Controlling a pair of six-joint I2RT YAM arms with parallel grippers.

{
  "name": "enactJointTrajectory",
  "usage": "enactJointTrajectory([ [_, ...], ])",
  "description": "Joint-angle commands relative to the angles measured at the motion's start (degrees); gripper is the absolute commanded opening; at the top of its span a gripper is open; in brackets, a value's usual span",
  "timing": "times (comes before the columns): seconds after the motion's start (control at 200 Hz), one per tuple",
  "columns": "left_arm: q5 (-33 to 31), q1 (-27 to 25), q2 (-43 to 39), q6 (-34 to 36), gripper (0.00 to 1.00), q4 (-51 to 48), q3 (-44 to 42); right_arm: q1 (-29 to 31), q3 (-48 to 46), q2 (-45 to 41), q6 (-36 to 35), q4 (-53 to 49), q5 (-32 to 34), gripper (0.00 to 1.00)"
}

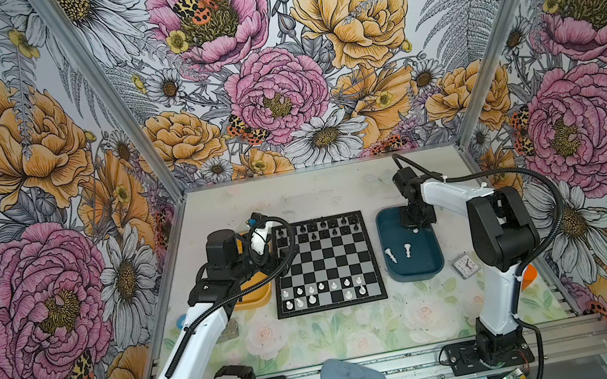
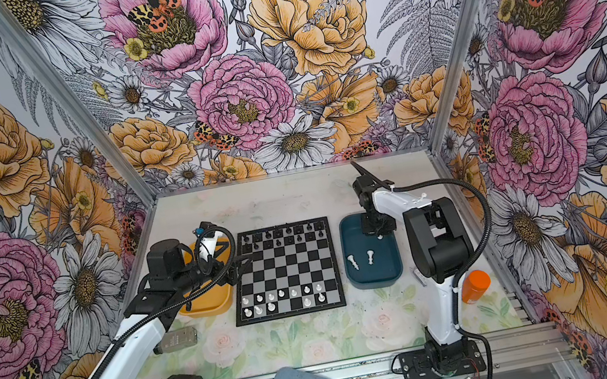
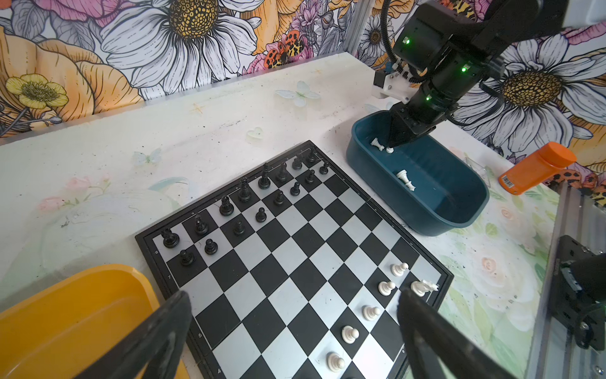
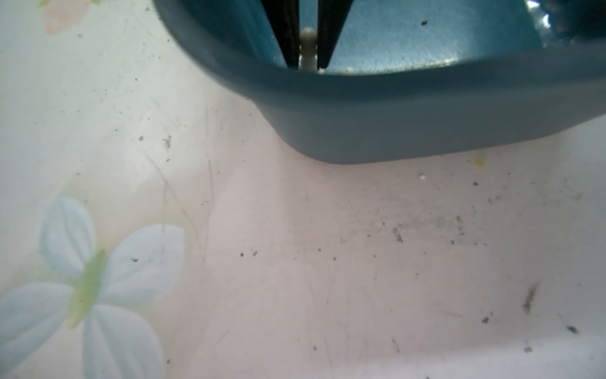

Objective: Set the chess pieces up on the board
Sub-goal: 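Lower the right gripper into the tray and grasp a white pawn, then carry the white pawn with the right gripper to the near row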

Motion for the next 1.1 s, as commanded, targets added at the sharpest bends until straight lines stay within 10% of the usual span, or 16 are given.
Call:
enactJointTrajectory([
  [0.0,1.51,0.41,0.34,0.39,0.99,1.77,1.28,-0.52,1.27,1.04,-0.48,1.13,-0.44,0.08],
  [0.525,1.43,0.39,0.02,0.38,0.99,1.77,1.20,1.59,-1.64,-9.34,2.19,0.87,-4.15,0.00],
  [1.096,1.79,-0.59,-0.86,0.12,0.99,2.04,1.02,24.84,-2.66,-17.75,13.90,-4.85,-4.37,0.00],
])
